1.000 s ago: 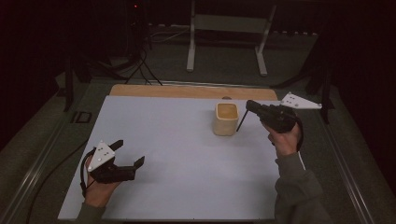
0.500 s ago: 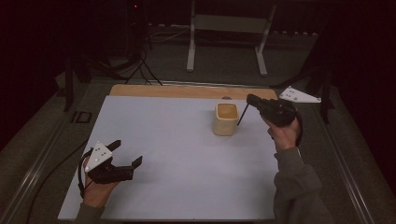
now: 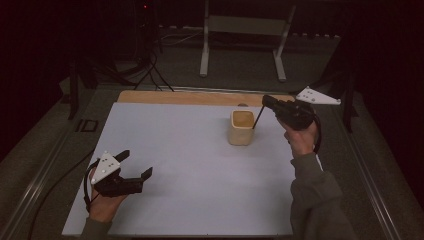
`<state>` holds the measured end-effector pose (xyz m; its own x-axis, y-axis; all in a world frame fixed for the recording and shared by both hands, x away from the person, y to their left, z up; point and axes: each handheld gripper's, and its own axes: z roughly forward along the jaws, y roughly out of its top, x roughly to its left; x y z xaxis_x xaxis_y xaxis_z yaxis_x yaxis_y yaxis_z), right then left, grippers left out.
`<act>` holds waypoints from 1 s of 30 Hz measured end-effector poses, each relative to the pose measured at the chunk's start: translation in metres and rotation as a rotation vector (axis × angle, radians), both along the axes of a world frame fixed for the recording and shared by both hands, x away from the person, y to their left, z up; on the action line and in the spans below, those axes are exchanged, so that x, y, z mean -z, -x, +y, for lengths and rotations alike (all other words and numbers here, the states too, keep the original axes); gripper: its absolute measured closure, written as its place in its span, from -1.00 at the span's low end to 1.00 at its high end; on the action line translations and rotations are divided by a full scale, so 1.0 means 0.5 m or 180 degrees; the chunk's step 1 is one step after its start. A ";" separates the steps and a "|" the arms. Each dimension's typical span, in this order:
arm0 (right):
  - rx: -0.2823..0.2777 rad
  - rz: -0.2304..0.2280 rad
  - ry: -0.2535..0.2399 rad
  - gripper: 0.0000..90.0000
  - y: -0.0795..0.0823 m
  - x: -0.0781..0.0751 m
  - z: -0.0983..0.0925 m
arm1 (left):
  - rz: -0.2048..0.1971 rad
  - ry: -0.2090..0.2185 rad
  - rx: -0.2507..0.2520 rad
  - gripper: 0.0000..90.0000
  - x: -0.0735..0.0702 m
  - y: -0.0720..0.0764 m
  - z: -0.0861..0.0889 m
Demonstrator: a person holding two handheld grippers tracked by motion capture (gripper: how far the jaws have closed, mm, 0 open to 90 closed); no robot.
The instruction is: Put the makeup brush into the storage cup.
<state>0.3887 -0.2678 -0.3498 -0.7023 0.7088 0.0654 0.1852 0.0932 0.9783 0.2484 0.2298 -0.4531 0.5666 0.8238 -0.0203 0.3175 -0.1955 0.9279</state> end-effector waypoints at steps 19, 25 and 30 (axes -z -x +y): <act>0.0100 0.0031 0.0058 0.90 -0.041 0.003 0.034 | -0.0015 0.0013 -0.0011 -0.87 -0.001 0.000 0.000; 0.0143 0.0054 0.0050 0.90 -0.051 0.004 0.038 | -0.0019 0.0014 -0.0017 -0.87 -0.002 0.001 0.001; 0.0160 0.0062 0.0052 0.90 -0.055 0.006 0.040 | -0.0016 0.0014 -0.0017 -0.87 -0.002 0.000 0.001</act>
